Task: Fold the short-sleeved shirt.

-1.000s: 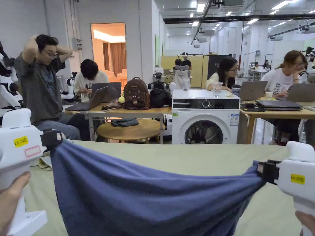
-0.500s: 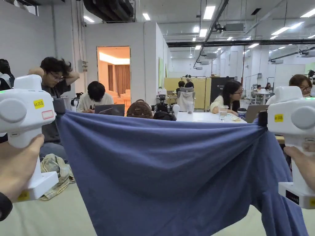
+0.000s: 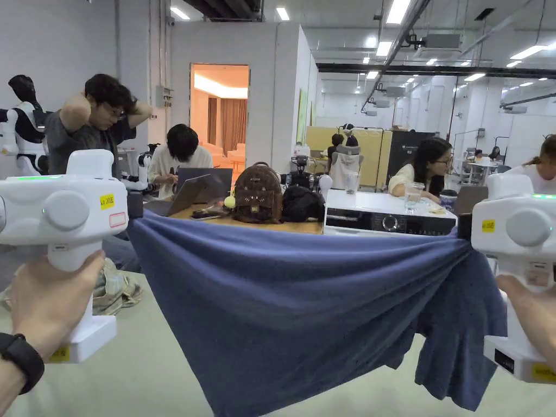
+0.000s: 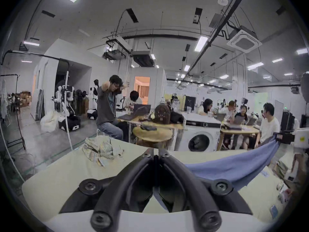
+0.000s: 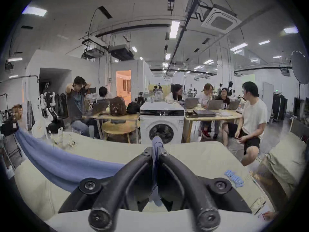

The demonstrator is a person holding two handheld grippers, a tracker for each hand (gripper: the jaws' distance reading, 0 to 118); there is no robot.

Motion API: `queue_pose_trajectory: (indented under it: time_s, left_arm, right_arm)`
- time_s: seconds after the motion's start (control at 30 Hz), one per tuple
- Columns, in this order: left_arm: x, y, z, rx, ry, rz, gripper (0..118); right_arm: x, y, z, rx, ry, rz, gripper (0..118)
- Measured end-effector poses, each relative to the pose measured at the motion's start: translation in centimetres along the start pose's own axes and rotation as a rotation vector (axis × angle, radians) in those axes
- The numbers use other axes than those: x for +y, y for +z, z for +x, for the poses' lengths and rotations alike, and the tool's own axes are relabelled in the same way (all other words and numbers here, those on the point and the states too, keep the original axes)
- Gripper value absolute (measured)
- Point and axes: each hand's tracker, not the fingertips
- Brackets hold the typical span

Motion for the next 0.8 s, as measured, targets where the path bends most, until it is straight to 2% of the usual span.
queue_pose_trajectory:
  time_s: [0.03,0.1,0.27,0.3,0.37,0.4,0.43,0.47,0.5,0.53,0.57,0.63,0.67,0.7,0.8]
  left_arm:
    - [-1.6,0.2,0.0,-0.007,-0.028,-0.066,0]
    - [-5.2,1.7,-0.3,-0.027,-0.025,-0.065,0]
    - [-16.2,8.6,-1.8,-0.107,0.096,-0.207,0]
    - [-18.8,10.2,-2.1,-0.142,0.094,-0.282,0]
    - [-22.9,13.2,-2.3,-0.111,0.119,-0.340,0]
    - [-24.9,14.9,-2.8,-0.138,0.174,-0.355,0]
    - [-26.7,17.0,-3.2,-0.151,0.213,-0.314,0]
    - [-27.9,18.5,-3.3,-0.130,0.191,-0.318,0]
    - [-28.8,19.7,-3.3,-0.112,0.187,-0.333,0]
    - [-29.8,20.8,-3.7,-0.128,0.178,-0.397,0]
    - [-30.6,21.7,-4.2,-0.120,0.187,-0.422,0]
    - [-31.9,23.2,-4.7,-0.092,0.167,-0.464,0]
    - [-32.3,23.9,-5.0,-0.080,0.155,-0.473,0]
    - [-32.6,24.5,-5.4,-0.066,0.163,-0.485,0]
    - [-33.1,25.8,-5.7,-0.071,0.179,-0.502,0]
  right_arm:
    - [-1.8,-0.1,0.2,0.006,0.014,-0.032,0]
    - [-5.4,0.2,0.8,0.010,0.008,-0.068,0]
    - [-16.1,4.5,3.1,0.067,-0.071,-0.214,0]
    - [-18.6,6.2,3.6,0.065,-0.107,-0.226,0]
    - [-23.3,9.2,4.5,0.051,-0.193,-0.279,0]
    - [-25.7,10.8,5.0,0.083,-0.232,-0.328,0]
    - [-28.1,12.3,5.4,0.061,-0.280,-0.346,0]
    - [-29.9,13.3,5.4,0.068,-0.280,-0.390,0]
    - [-31.6,14.2,5.4,0.053,-0.186,-0.444,0]
    - [-33.3,15.7,5.4,-0.023,-0.149,-0.440,0]
    - [-34.5,17.0,5.9,-0.030,-0.179,-0.444,0]
    - [-36.6,19.8,6.8,-0.031,-0.337,-0.465,0]
    - [-37.2,20.8,7.0,-0.033,-0.384,-0.486,0]
    - [-37.8,22.0,7.1,-0.046,-0.411,-0.474,0]
    - [-38.7,24.8,6.2,-0.057,-0.371,-0.469,0]
